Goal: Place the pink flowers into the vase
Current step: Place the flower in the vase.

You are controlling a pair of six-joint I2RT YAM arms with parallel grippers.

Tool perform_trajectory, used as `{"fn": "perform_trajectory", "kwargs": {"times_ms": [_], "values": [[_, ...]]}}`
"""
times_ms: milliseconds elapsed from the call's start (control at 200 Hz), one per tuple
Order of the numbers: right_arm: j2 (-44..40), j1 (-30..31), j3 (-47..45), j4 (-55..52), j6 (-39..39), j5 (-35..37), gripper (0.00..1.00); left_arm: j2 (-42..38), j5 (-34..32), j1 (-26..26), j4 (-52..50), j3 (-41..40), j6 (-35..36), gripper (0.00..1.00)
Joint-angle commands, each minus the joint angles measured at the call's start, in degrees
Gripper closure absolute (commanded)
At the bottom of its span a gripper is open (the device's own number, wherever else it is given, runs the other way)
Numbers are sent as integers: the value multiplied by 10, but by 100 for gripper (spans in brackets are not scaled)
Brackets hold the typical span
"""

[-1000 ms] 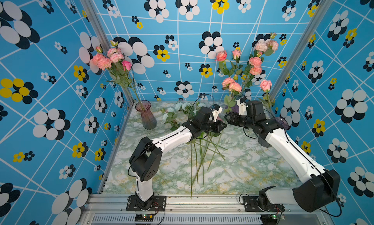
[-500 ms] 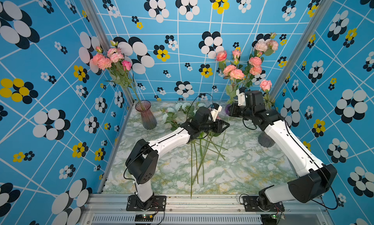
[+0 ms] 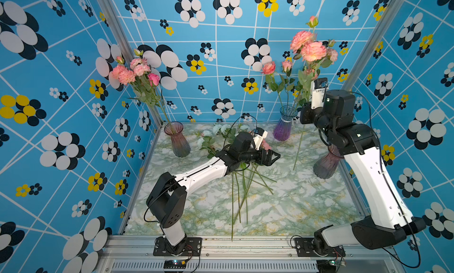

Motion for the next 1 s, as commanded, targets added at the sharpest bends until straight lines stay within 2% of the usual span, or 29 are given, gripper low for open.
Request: {"fn": "perform_trajectory", "kwargs": {"times_ms": [0, 140, 280, 375, 490, 715, 825, 994], "values": [[-63, -4, 16, 46, -90, 120, 100, -6, 0, 1, -13, -6, 19, 0], [-120, -9, -23, 155, -171, 164, 100, -4, 2, 2, -20, -6, 27, 0], [-120, -38, -30, 218, -237, 216, 100, -5, 3, 2, -21, -12, 31, 0], [-110, -84, -34, 216, -213, 207, 100, -5, 5, 2, -21, -15, 33, 0], [-107, -109, -74, 229, -183, 195, 100, -5, 6, 2, -25, -17, 37, 1], [-110, -121, -177, 252, -122, 177, 100, -6, 7, 6, -31, -18, 43, 0], [-122, -127, -245, 296, -125, 169, 100, -6, 9, 8, -34, -20, 45, 1], [-123, -136, -249, 289, -106, 145, 100, -5, 8, 11, -36, -20, 46, 0]]}}
